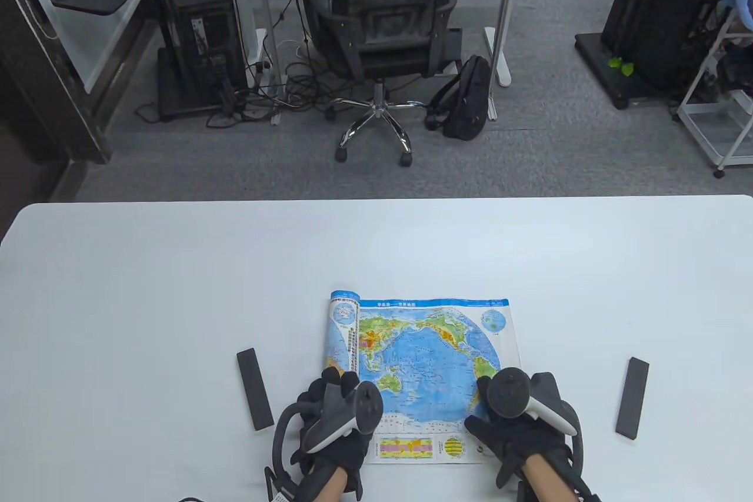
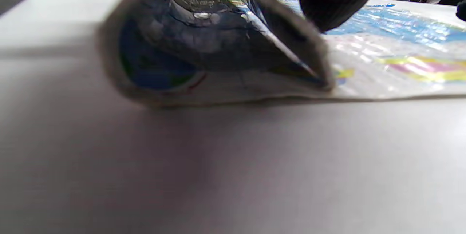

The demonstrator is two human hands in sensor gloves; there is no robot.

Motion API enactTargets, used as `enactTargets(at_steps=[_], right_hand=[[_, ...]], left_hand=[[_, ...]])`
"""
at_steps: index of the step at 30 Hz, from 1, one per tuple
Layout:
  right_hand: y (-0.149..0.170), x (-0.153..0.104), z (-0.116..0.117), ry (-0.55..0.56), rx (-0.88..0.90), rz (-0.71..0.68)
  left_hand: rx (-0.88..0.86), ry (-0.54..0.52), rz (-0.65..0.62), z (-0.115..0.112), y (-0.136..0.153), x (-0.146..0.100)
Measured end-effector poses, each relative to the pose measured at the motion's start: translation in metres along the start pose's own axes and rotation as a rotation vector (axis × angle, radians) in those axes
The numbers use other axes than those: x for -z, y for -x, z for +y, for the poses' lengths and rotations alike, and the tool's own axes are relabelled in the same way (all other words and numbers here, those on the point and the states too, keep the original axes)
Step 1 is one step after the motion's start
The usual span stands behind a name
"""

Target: Unroll map and secure with paperweights

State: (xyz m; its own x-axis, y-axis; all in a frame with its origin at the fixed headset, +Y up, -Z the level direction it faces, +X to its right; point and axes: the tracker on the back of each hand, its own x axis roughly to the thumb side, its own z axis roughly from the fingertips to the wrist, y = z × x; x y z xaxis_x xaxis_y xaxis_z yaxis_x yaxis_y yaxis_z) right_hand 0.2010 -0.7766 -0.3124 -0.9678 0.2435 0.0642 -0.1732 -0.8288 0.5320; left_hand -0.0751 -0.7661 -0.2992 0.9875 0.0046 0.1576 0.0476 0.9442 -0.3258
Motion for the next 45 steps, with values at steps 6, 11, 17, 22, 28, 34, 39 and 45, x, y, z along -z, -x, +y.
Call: enactTargets(at_steps=[6, 11, 17, 22, 28, 34, 39, 45], right_hand=[[-0.003, 0.000, 0.001, -0.001, -0.033, 0.008], [0.001, 0.000, -0.001, 0.008, 0.008, -0.001], [0.007, -0.001, -0.005, 0.015, 0.065, -0.002], [0.018, -0.002, -0.009, 0.020, 0.107, 0.017], [0.035, -0.003, -0.014, 0.038, 0.193, 0.038], [0.041, -0.003, -0.015, 0.056, 0.229, 0.041], [0.036, -0.002, -0.013, 0.036, 0.113, 0.072], [0.035, -0.002, -0.012, 0.062, 0.111, 0.079]], left_hand=[[0.043, -0.022, -0.005, 0.003, -0.001, 0.000], [-0.017, -0.034, -0.026, 0.006, 0.009, -0.002], [0.143, -0.097, -0.168, 0.011, -0.002, -0.003], [0.205, -0.100, -0.143, 0.015, -0.010, -0.005], [0.076, -0.027, -0.028, 0.012, 0.013, -0.005], [-0.030, 0.045, 0.069, 0.000, 0.035, 0.001], [-0.123, 0.127, 0.077, -0.008, 0.040, 0.009], [-0.124, 0.120, 0.069, -0.011, 0.040, 0.011]])
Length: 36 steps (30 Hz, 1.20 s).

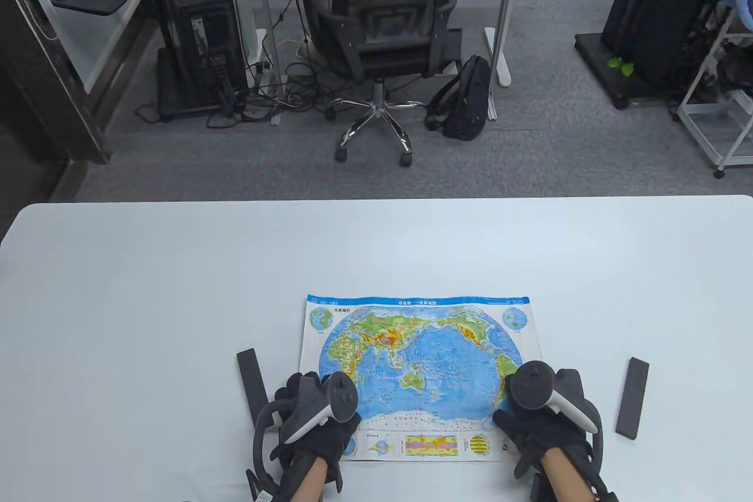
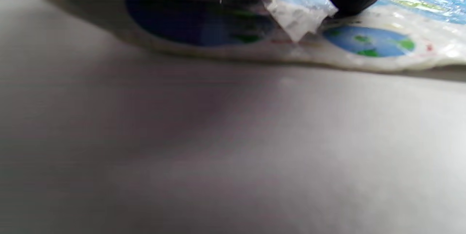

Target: Unroll map and secure with paperweights

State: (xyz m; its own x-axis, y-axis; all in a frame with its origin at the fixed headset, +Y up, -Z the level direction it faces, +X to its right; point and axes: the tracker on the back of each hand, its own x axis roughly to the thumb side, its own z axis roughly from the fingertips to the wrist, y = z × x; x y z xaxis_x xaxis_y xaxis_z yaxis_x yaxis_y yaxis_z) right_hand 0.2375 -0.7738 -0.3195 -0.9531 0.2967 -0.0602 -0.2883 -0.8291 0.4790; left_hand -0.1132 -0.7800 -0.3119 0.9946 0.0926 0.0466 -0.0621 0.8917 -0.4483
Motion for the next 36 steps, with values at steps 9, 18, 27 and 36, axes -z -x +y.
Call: enactTargets(at_steps=[9, 18, 27, 36], right_hand=[[0.002, 0.000, 0.000, 0.006, -0.021, 0.016], [0.002, 0.000, 0.001, 0.002, -0.023, 0.014], [0.002, 0.000, 0.001, 0.001, -0.013, 0.012], [0.005, 0.001, -0.001, -0.020, 0.013, 0.003]], left_hand=[[0.029, -0.017, 0.016, 0.002, -0.002, 0.002], [0.203, 0.000, 0.066, 0.015, -0.017, 0.012], [0.363, 0.030, 0.140, 0.033, -0.066, 0.036], [0.205, 0.030, -0.088, 0.023, -0.154, 0.051]])
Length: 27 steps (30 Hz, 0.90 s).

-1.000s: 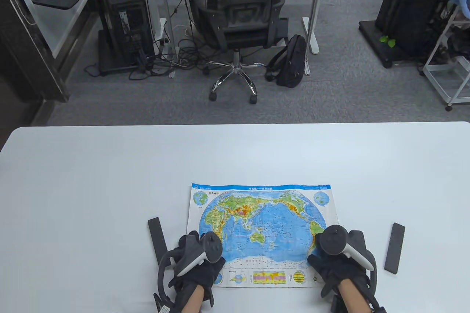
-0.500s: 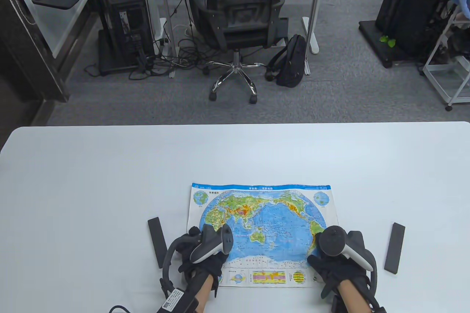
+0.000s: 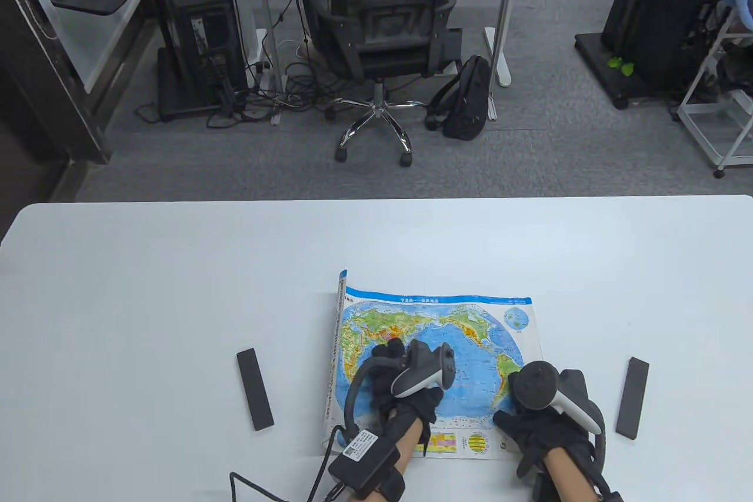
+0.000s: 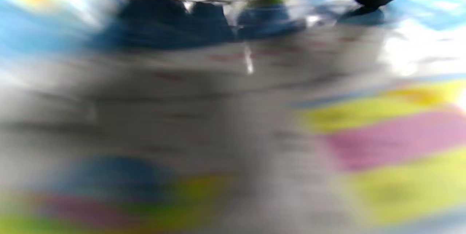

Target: Unroll map and secure with paperweights

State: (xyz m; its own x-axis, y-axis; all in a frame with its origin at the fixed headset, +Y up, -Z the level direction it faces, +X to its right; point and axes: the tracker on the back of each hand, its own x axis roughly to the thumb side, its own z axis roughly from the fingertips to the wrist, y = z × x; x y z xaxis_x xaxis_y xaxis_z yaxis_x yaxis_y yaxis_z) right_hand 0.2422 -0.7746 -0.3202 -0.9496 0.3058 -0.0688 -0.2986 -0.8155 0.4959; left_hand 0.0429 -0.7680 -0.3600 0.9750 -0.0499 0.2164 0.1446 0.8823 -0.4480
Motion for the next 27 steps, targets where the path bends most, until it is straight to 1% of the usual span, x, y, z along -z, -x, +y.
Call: enactTargets(at_steps=[2, 4, 5, 6, 7, 9, 10, 13, 16, 20, 24, 27], right_hand=[[0.001, 0.000, -0.001, -0.008, 0.019, -0.005], [0.002, 0.000, -0.002, -0.013, 0.030, -0.010], [0.004, 0.000, -0.002, -0.017, 0.038, -0.015], [0.005, 0.000, -0.003, -0.018, 0.044, -0.017], [0.005, 0.000, -0.003, -0.019, 0.045, -0.017], [0.005, 0.000, -0.003, -0.032, 0.045, -0.020], [0.005, 0.000, -0.004, -0.034, 0.046, -0.021], [0.006, 0.000, -0.003, -0.034, 0.052, -0.027], [0.006, -0.001, -0.003, -0.035, 0.062, -0.033], [0.007, 0.000, -0.004, -0.044, 0.064, -0.033], [0.009, -0.001, -0.007, -0.049, 0.085, -0.037], [0.012, -0.002, -0.012, -0.031, 0.131, -0.056]], left_hand=[[-0.094, 0.020, -0.074, -0.003, -0.015, 0.003], [-0.181, 0.096, -0.116, -0.007, -0.024, 0.008], [-0.209, 0.135, -0.123, -0.009, -0.028, 0.011], [-0.213, 0.150, -0.111, -0.011, -0.030, 0.012], [-0.205, 0.149, -0.092, -0.012, -0.031, 0.013], [-0.189, 0.144, -0.109, -0.014, -0.032, 0.017], [-0.202, 0.146, -0.107, -0.015, -0.032, 0.018], [-0.291, 0.198, -0.125, -0.018, -0.031, 0.022], [-0.290, 0.248, -0.123, -0.022, -0.033, 0.024], [-0.276, 0.272, -0.110, -0.023, -0.034, 0.025], [-0.250, 0.247, -0.095, -0.023, -0.035, 0.025], [-0.261, 0.257, -0.094, -0.023, -0.035, 0.025]])
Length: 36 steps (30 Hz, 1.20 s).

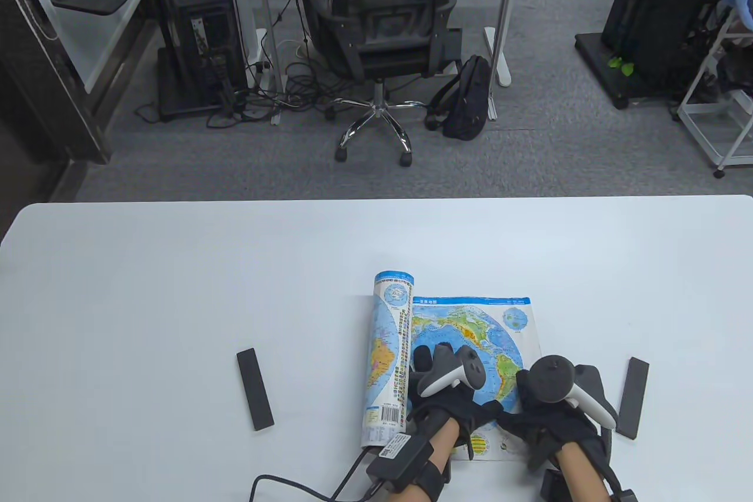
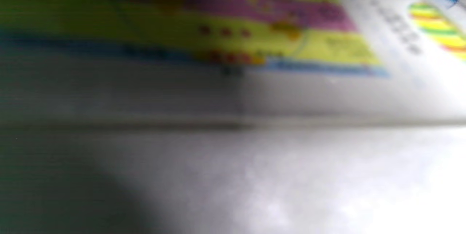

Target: Unroll map and secure with paperweights

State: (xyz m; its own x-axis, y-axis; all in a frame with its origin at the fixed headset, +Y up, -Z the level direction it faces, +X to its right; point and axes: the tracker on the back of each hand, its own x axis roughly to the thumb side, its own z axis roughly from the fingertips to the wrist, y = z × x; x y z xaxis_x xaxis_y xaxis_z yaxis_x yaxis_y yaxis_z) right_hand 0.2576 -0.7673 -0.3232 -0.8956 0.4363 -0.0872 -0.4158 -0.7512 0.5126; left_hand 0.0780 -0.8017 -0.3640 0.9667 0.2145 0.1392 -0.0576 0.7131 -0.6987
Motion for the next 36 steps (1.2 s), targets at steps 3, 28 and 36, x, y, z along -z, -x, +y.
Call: enactTargets(at_steps=[3, 28, 36], right_hand=[[0.001, -0.009, -0.013, 0.023, 0.050, -0.031], [0.103, -0.026, -0.038, 0.263, 0.185, 0.471], [0.087, -0.025, -0.045, 0.345, 0.015, 0.489]], left_hand=[[0.002, 0.001, 0.001, 0.000, 0.000, 0.000], [-0.001, -0.004, 0.002, -0.001, 0.002, 0.001], [0.005, -0.003, 0.005, -0.001, 0.001, 0.001]])
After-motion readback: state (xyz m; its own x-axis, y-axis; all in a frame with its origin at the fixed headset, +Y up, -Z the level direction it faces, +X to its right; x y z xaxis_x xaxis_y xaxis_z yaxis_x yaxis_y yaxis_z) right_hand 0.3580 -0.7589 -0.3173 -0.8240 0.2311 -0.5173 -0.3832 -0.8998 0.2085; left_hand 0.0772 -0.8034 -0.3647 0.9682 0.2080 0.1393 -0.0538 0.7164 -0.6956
